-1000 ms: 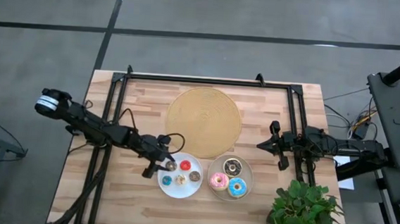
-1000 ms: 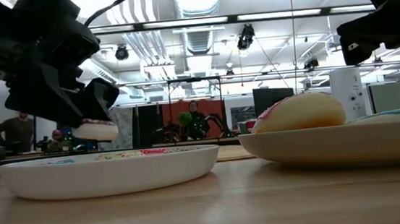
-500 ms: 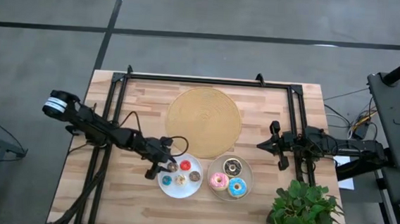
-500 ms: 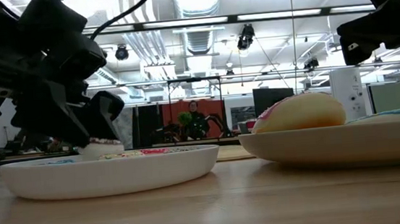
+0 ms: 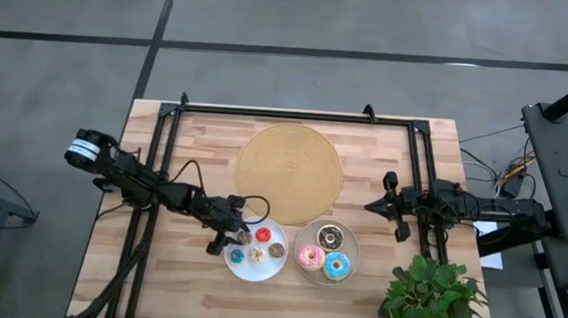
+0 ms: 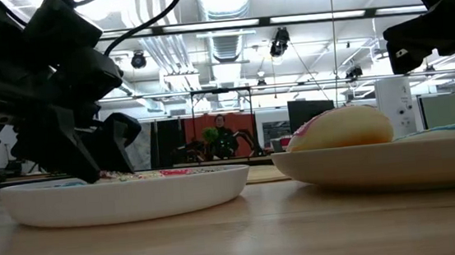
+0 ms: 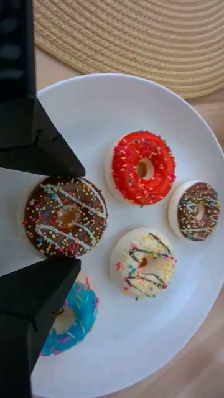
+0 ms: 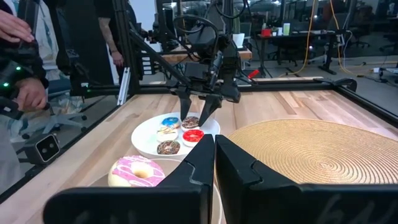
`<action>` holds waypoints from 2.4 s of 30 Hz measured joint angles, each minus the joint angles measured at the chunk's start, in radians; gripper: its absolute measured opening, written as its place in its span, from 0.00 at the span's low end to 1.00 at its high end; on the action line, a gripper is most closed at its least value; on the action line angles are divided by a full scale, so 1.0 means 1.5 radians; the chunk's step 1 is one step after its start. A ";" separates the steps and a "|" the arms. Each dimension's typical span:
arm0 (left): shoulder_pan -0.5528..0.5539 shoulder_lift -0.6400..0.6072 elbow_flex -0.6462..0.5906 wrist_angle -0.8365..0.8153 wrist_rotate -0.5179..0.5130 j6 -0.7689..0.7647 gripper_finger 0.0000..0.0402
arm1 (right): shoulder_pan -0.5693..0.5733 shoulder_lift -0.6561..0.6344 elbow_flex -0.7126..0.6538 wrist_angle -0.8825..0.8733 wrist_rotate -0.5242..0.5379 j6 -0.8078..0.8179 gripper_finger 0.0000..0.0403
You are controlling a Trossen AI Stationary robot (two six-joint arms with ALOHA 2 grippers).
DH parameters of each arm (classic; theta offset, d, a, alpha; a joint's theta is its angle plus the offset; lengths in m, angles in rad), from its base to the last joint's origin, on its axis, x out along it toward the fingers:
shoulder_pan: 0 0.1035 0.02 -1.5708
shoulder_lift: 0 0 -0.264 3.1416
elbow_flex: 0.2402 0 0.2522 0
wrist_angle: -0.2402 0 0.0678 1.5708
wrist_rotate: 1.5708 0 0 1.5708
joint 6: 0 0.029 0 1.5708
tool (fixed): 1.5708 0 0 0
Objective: Pick & Place donuts
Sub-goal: Put the small brown donut on the white plate, then return to Home Position
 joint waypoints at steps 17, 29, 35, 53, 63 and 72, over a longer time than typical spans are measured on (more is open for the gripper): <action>0.001 0.000 0.000 0.000 0.000 -0.014 0.58 | 0.000 0.000 0.000 0.000 0.000 0.000 0.02; 0.000 -0.035 0.000 -0.001 0.000 -0.014 0.58 | 0.000 0.000 0.000 0.000 0.000 0.000 0.02; 0.000 -0.092 0.000 -0.008 0.000 -0.010 0.58 | 0.000 0.000 0.000 0.000 0.000 0.000 0.02; 0.011 -0.267 -0.037 -0.073 -0.072 0.028 0.55 | 0.000 0.000 0.000 0.000 0.000 0.000 0.02; 0.067 -0.329 -0.059 -0.070 -0.083 0.047 0.31 | 0.000 0.000 0.000 0.000 0.000 0.000 0.02; 0.121 -0.378 -0.094 -0.058 -0.053 0.060 0.04 | 0.000 0.000 0.000 0.000 0.000 0.000 0.02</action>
